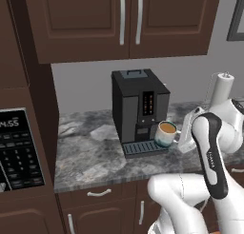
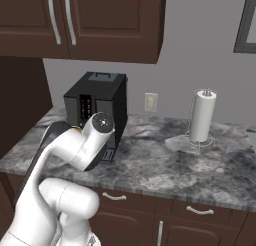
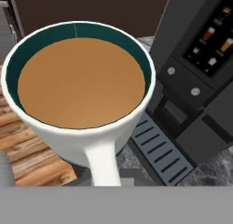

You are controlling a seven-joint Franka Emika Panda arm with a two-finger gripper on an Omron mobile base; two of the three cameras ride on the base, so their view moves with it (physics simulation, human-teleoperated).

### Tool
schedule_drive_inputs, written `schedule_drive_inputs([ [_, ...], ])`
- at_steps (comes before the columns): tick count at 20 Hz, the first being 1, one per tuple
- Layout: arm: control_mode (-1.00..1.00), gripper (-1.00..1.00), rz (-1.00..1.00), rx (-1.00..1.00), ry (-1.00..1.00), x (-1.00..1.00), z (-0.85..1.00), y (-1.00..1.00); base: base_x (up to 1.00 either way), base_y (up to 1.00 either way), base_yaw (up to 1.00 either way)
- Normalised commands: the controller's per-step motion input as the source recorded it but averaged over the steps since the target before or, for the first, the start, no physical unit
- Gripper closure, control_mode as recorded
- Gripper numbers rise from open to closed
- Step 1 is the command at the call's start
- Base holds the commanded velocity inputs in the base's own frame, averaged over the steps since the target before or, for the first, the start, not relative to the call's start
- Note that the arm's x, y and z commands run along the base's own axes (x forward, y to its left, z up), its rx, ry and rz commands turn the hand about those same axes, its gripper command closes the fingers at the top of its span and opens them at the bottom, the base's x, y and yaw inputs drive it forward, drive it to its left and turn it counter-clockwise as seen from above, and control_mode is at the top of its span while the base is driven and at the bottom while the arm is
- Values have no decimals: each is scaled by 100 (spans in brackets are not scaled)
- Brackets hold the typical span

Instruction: Pick up the brewed coffee from the coffee machine and place it next to the breakfast plate on the dining counter.

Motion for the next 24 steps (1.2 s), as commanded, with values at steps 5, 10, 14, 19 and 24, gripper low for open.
schedule_drive_inputs([
  [5, -100, 100, 8, -3, 19, -13, 53, 0, 0, 0, 0],
  [10, -100, 100, 0, -5, 1, -21, 7, -13, 0, 0, 0],
  [14, -100, 100, 0, -4, -2, -11, 0, -12, 0, 0, 0],
  [19, 100, 100, 0, 0, 0, 0, 0, 0, -6, 0, 0],
  [24, 100, 100, 0, 0, 0, 0, 0, 0, -91, 4, 0],
])
